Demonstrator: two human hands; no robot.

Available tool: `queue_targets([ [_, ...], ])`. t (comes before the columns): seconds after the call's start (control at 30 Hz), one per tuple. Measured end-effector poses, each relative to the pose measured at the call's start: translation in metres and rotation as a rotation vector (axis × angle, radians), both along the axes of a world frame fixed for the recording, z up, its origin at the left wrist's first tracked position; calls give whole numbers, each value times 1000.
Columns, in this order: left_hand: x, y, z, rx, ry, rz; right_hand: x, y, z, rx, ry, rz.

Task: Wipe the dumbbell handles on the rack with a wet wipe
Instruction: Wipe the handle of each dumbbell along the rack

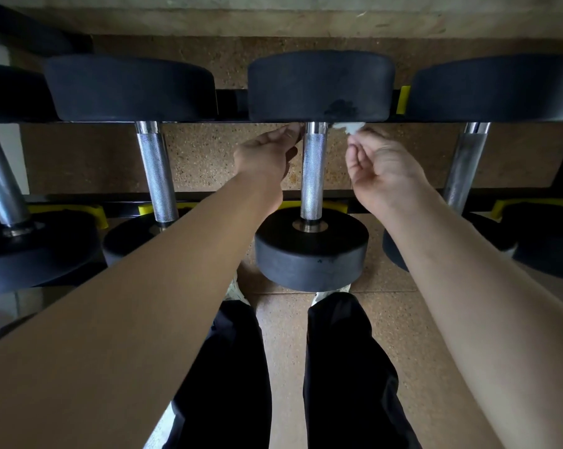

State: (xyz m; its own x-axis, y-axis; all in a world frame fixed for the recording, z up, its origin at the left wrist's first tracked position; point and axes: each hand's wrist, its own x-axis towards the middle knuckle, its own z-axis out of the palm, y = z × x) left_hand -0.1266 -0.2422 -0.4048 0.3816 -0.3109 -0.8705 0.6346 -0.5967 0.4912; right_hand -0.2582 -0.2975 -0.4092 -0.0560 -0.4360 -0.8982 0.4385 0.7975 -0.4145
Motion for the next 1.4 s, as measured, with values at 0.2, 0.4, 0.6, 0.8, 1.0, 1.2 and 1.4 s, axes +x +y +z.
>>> queue_targets([
  [0.2,16,17,3,-63,169,209,23,4,-2,18,4,151],
  [0.4,-11,9,17,-79,-32,96,-7,-11,1,75,77,202],
  [0.6,0,22,17,-6,-164,-124,0,8,6,-36,118,359],
  [0.8,11,48,10,-6,-240,-248,-2,14,11,-145,257,577],
  [1.0,3,41,5,40,-281,-463,-29,32,7,-177,230,690],
  [1.2,27,79,6,27,-280,-706,-21,38,-12,-273,388,1018],
  [1.4,1,68,-9,168,-367,-994,-62,34,3,-243,455,1454],
])
